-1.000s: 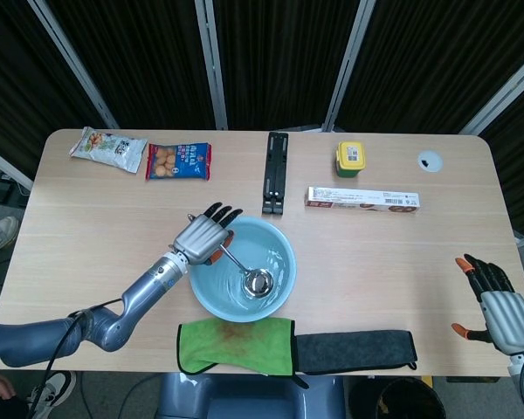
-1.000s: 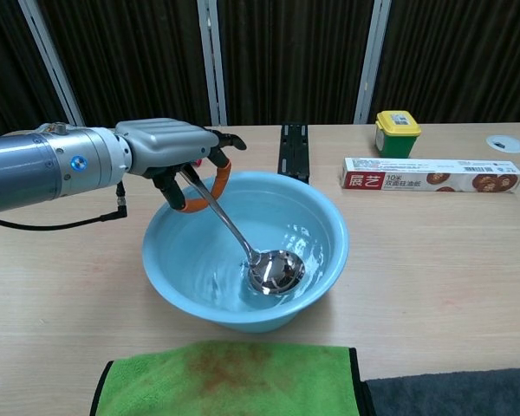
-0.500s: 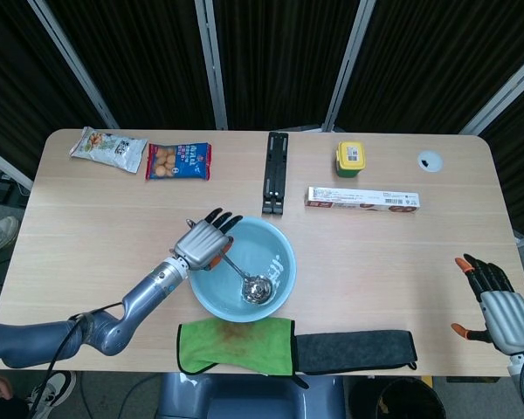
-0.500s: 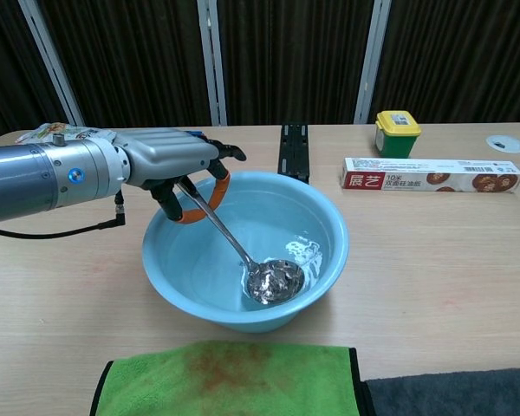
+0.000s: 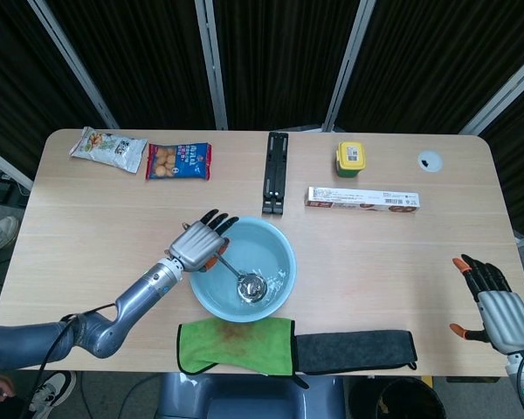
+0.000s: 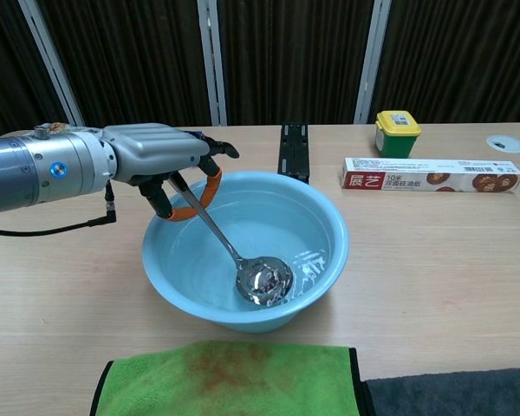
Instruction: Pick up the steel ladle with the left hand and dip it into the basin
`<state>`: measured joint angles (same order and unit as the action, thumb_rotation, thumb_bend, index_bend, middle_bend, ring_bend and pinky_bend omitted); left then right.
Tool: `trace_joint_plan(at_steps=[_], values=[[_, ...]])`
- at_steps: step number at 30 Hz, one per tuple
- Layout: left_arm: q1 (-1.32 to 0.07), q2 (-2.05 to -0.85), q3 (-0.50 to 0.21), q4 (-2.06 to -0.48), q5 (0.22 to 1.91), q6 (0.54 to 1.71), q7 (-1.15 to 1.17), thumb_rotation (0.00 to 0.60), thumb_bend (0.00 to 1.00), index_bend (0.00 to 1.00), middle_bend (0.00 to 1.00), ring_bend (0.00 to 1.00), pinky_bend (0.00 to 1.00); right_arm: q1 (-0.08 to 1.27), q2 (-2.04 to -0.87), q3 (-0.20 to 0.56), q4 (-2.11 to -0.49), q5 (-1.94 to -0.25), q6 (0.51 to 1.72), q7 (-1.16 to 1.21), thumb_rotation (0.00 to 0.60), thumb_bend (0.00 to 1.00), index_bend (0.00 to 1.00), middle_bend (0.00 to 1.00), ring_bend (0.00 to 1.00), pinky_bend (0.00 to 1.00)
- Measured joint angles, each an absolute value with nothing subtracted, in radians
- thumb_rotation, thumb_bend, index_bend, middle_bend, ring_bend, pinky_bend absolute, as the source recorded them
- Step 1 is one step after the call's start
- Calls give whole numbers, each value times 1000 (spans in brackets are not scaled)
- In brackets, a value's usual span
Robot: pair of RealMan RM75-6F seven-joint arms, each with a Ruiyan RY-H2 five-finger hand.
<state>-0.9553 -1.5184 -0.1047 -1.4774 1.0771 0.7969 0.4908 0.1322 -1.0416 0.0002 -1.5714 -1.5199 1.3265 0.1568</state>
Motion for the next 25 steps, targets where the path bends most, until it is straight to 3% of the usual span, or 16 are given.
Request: trace_joint_plan(at_steps=[25], values=[[-898,-1370,-116,-1613,1136,873,392,600,500,611,0,0,0,142,-1066,-10,-1595,-1525,1307,95,600,0,0,0,0,0]])
